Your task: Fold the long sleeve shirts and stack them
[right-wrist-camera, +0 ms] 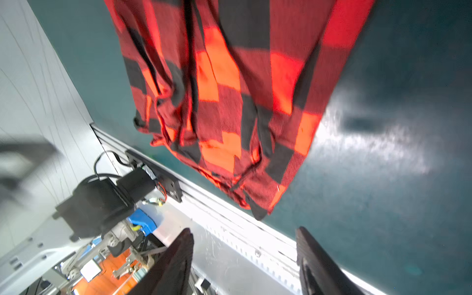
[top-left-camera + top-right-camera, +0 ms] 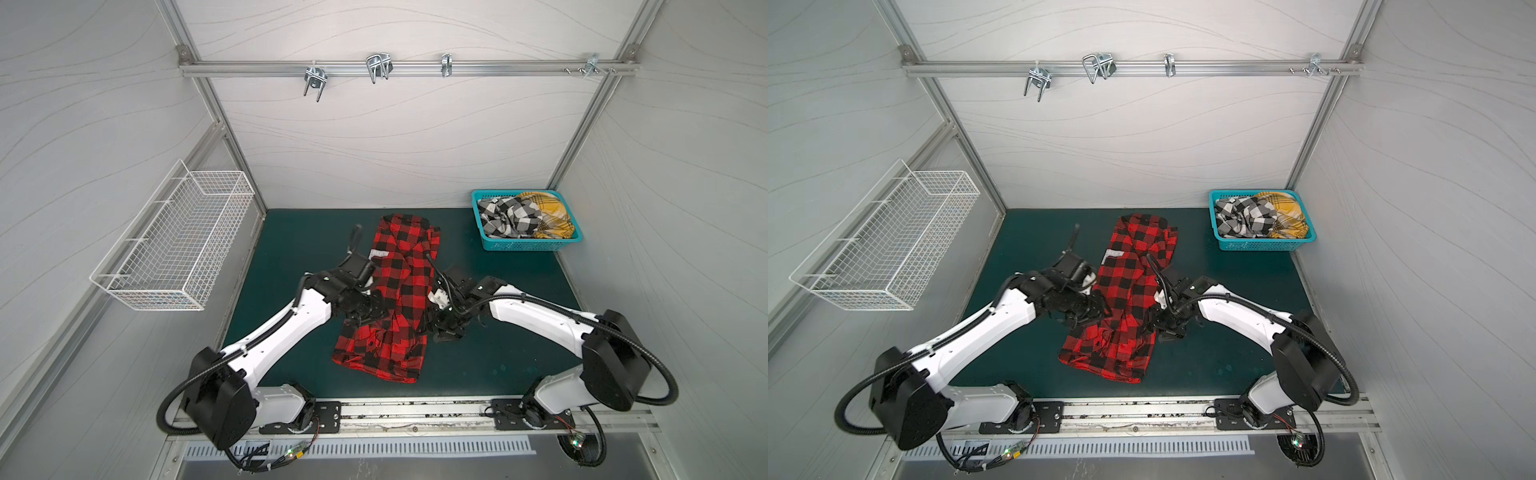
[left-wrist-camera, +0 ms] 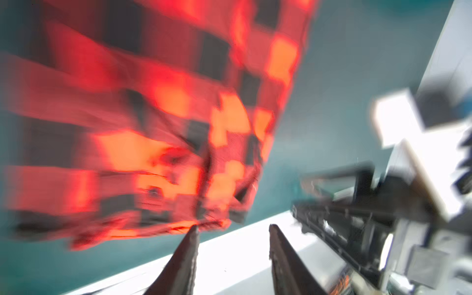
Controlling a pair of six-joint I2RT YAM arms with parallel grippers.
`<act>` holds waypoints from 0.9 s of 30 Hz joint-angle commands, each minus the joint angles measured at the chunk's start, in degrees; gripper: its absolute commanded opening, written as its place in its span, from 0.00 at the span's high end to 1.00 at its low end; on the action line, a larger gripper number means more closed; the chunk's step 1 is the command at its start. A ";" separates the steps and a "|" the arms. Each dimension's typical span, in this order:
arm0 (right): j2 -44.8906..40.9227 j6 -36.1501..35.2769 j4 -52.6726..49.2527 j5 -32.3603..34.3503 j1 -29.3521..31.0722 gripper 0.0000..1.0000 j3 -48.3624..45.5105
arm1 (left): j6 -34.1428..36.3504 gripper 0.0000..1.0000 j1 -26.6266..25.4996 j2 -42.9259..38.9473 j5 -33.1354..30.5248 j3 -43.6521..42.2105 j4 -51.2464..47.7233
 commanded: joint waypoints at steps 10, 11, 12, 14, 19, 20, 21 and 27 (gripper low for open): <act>14.91 4.12 3.15 -5.88 7.56 0.38 -0.10 | 1.94 0.81 8.19 8.13 5.29 -15.14 6.23; 15.50 4.17 2.70 -5.18 7.32 0.42 0.21 | 1.48 0.82 8.13 8.63 5.64 -16.08 7.02; 16.12 4.13 1.79 -4.11 6.80 0.50 0.55 | 0.93 0.83 8.01 9.24 6.76 -17.31 8.51; 16.93 3.56 1.01 -3.19 5.33 0.69 0.80 | 0.29 0.83 8.00 10.40 7.53 -19.10 9.99; 18.75 -0.09 -0.71 -1.53 0.32 0.99 2.73 | -1.88 0.83 6.06 12.07 8.51 -21.45 13.22; 19.08 -1.20 -1.72 -1.12 -0.65 1.00 3.50 | -2.53 0.83 4.89 12.50 8.45 -21.27 13.64; 19.36 -2.42 -2.90 -0.63 -1.72 1.00 4.56 | -3.40 0.83 3.01 13.06 8.43 -20.86 14.23; 16.99 -7.88 -9.70 2.43 -5.01 0.92 8.94 | -7.81 0.77 -6.10 13.32 7.80 -16.06 16.25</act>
